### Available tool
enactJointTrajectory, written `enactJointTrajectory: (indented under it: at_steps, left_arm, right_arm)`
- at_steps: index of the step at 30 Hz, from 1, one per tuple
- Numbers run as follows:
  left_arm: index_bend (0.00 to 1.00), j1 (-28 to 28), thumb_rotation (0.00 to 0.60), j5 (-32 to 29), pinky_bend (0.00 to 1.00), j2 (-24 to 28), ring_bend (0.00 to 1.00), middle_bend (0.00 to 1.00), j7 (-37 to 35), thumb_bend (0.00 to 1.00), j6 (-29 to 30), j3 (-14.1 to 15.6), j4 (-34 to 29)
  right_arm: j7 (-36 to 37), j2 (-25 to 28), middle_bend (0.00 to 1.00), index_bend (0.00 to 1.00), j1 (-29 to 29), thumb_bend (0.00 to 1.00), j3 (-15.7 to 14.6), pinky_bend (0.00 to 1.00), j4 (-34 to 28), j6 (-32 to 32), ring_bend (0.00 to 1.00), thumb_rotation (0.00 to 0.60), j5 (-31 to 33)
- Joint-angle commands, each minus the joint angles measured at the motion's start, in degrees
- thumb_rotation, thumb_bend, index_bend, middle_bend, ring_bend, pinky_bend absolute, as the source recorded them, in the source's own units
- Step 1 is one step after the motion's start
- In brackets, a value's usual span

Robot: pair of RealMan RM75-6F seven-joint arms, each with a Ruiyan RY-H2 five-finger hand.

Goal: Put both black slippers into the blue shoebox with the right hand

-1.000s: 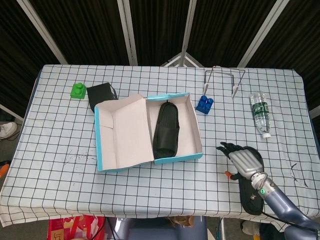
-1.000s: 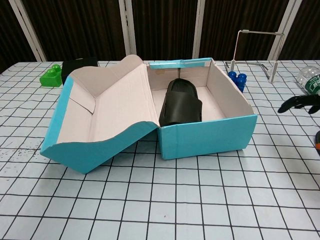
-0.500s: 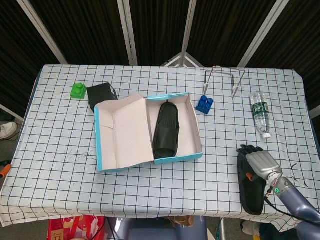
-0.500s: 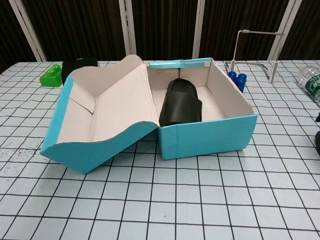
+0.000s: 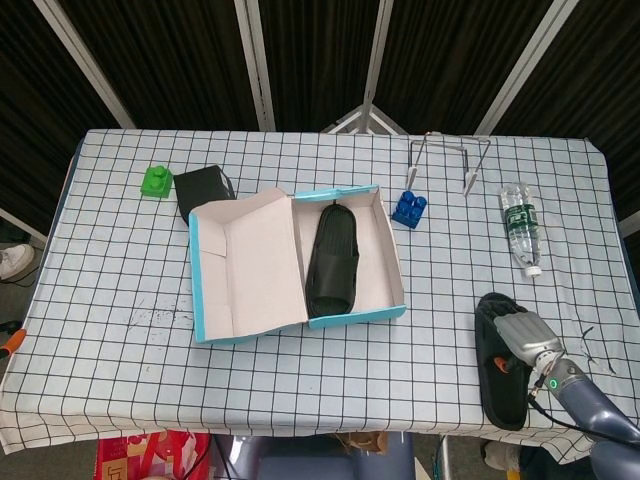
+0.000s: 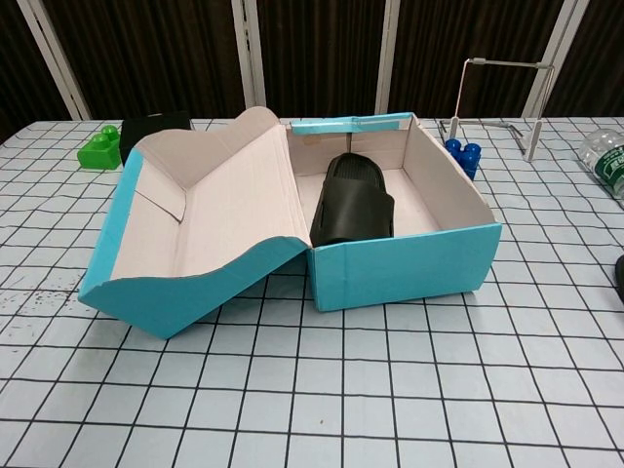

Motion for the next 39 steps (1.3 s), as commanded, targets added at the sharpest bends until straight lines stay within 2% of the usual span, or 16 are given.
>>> enactJointTrajectory:
  at_steps: [1,10,20,23,27,34,39]
  left_arm:
    - [0.25,-0.05,0.600,0.00,0.04,-0.01,0.00,0.05,0.07,0.04,-0.14,0.05,0.01]
    - [0.25,-0.12,0.600,0.27,0.04,-0.22,0.00,0.05,0.95,0.04,-0.14,0.28,-0.14]
    - [0.25,-0.16,0.600,-0.10,0.04,-0.22,0.00,0.05,1.51,0.04,-0.36,0.26,-0.38]
    - [0.25,-0.31,0.600,0.01,0.04,-0.30,0.00,0.05,1.92,0.04,-0.61,0.39,-0.47]
    - [0.25,-0.39,0.600,0.28,0.04,-0.41,0.00,0.05,2.37,0.04,-0.64,0.56,-0.57]
    - [0.25,-0.48,0.600,0.31,0.04,-0.54,0.00,0.05,2.60,0.04,-0.78,0.63,-0.51]
    - [0.25,-0.57,0.600,0.30,0.04,-0.59,0.00,0.04,2.69,0.04,-0.91,0.65,-0.45]
  right_arm:
    - [-0.12,-0.79,0.00,0.10,0.48,0.36,0.14,0.13,0.86,-0.22,0.04,0.600,0.91]
    - [-2.39,-1.25,0.00,0.10,3.35,0.36,-0.81,0.13,2.64,-2.98,0.05,0.600,4.57]
    - [-4.86,-1.29,0.00,0.10,6.08,0.36,-3.34,0.13,4.54,-5.09,0.08,0.600,9.09]
    - [-5.00,-1.08,0.06,0.10,6.65,0.36,-3.67,0.13,4.47,-5.18,0.15,0.600,9.91]
    - [-4.95,-0.96,0.18,0.17,7.30,0.36,-3.83,0.13,4.54,-5.25,0.24,0.600,10.15]
    - [-5.05,-0.20,0.25,0.23,9.13,0.36,-4.59,0.13,4.21,-7.38,0.31,0.600,11.80]
    - [-5.35,-0.01,0.34,0.34,11.16,0.36,-5.60,0.14,4.19,-8.86,0.36,0.600,13.82]
